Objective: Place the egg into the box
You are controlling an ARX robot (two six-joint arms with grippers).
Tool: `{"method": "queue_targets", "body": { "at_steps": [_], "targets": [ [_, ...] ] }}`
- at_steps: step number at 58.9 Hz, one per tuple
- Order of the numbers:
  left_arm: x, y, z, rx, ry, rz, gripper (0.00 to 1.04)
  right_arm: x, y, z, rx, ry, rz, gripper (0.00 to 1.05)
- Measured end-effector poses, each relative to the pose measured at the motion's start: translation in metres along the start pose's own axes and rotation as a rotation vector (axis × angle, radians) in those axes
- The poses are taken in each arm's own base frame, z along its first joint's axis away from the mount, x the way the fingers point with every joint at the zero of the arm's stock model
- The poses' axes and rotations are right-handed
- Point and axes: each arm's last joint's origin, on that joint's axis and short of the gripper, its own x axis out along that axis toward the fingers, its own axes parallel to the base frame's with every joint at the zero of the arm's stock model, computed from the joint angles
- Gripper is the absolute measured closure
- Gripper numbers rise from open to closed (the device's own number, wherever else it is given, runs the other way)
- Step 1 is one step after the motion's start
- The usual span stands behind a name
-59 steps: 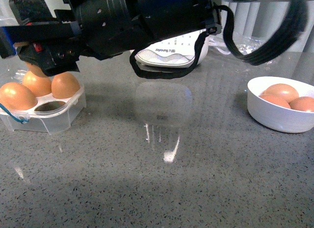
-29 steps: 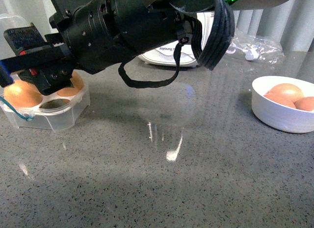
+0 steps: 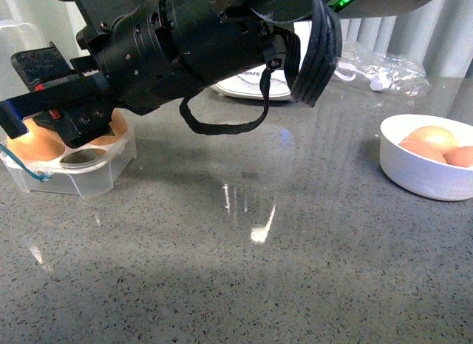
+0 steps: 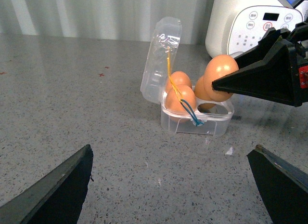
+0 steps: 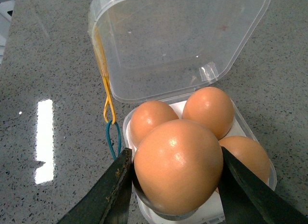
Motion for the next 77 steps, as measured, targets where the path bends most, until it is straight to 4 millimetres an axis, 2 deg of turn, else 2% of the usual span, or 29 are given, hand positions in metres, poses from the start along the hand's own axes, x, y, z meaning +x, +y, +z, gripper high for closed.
{"method": "queue_targets", "body": {
  "at_steps": [33, 55, 64, 77],
  "targets": [
    [0.0, 0.0, 0.0, 0.0, 0.0, 0.0, 0.07, 0.005, -0.002, -0.004, -0.001, 0.022, 0.006, 0.61],
    [0.0, 0.0, 0.0, 0.0, 0.0, 0.0, 0.07, 0.005, -0.002, -0.004, -0.002, 0.023, 0.002, 0.06],
    [0.0, 0.0, 0.0, 0.0, 0.0, 0.0, 0.07, 0.001, -0.003, 0.001, -0.008, 0.003, -0.012, 0.07],
    [0.0, 0.0, 0.0, 0.0, 0.0, 0.0, 0.07, -0.026, -0.009, 0.021, -0.015, -0.075, -0.083, 0.07]
  ]
}}
